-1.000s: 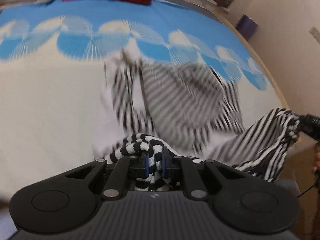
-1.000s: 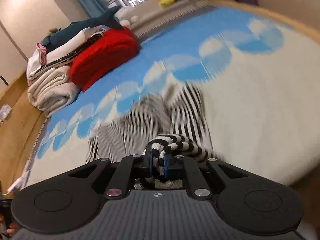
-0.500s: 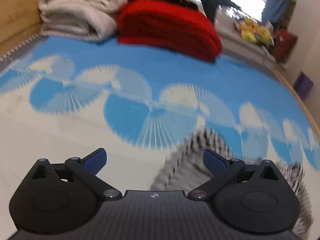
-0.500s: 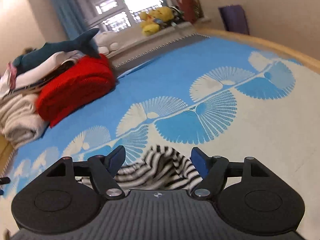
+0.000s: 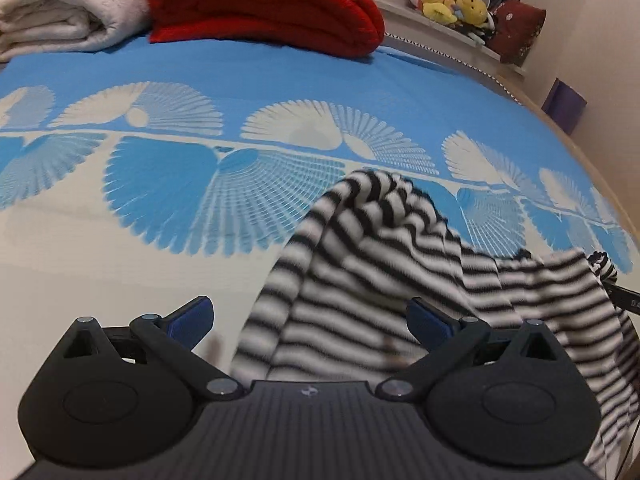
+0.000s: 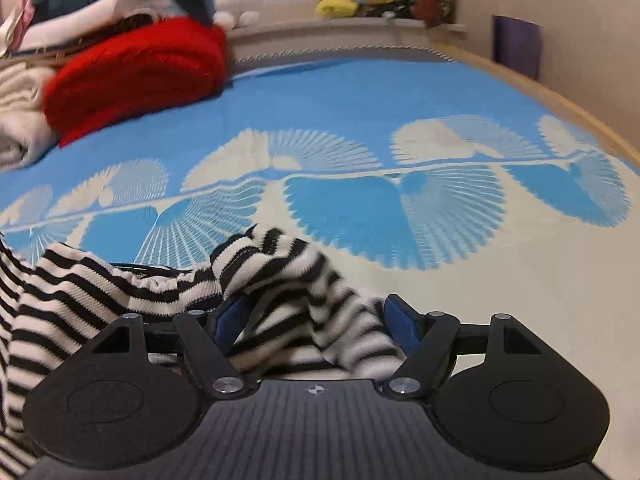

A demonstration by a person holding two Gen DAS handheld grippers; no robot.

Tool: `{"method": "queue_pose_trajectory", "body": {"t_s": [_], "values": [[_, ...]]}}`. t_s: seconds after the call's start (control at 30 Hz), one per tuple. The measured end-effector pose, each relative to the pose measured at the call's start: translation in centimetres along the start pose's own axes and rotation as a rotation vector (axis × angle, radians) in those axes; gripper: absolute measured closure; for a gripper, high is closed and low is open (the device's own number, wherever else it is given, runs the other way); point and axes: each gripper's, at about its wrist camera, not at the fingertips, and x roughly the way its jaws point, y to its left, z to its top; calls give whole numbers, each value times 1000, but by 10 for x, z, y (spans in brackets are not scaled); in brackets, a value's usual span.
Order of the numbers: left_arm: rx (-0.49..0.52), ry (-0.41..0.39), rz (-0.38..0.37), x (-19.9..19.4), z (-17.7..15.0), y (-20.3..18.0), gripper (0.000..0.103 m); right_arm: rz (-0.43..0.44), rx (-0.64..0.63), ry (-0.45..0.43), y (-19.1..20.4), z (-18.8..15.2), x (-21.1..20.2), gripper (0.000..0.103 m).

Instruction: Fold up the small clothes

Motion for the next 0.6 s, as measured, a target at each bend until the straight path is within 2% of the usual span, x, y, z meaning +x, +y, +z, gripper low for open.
{"method": "queue_pose_trajectory", "body": {"t_s": [0.03, 0.07, 0.1, 0.17, 0.27, 0.33, 0.4, 0.47, 0.5, 0.53, 0.57, 0.6], "values": [[8, -12, 16, 8, 3, -4, 68, -8, -17, -3, 4, 3, 8, 50], [8, 4, 23, 18, 9, -7, 101, -4, -20, 2, 6, 7, 12, 78], [-29, 30, 17, 24, 15, -8, 98, 8, 5, 12, 6, 13, 15, 99], [-114, -21, -28, 13, 22, -4, 98, 20, 93, -38, 2, 28, 3, 100], [-151, -102, -71, -8, 39, 3, 98, 70, 177, -162, -6, 47, -27, 100], [-194, -107, 9, 2, 43, 12, 97, 40, 246, -217, -13, 50, -28, 100], [-221, -26, 81, 28, 41, 21, 95, -42, 297, -186, -18, 45, -8, 100], [-228, 69, 122, 54, 31, 26, 82, -110, 305, -80, -19, 35, 24, 100], [-221, 85, 135, 59, 28, 25, 66, -134, 317, -8, -19, 30, 41, 98], [-207, 85, 159, 59, 28, 24, 48, -134, 336, 52, -20, 25, 53, 92], [-191, 73, 181, 54, 31, 21, 38, -122, 345, 88, -19, 22, 60, 90], [-180, 52, 179, 48, 34, 20, 17, -122, 327, 94, -16, 22, 61, 86]]}}
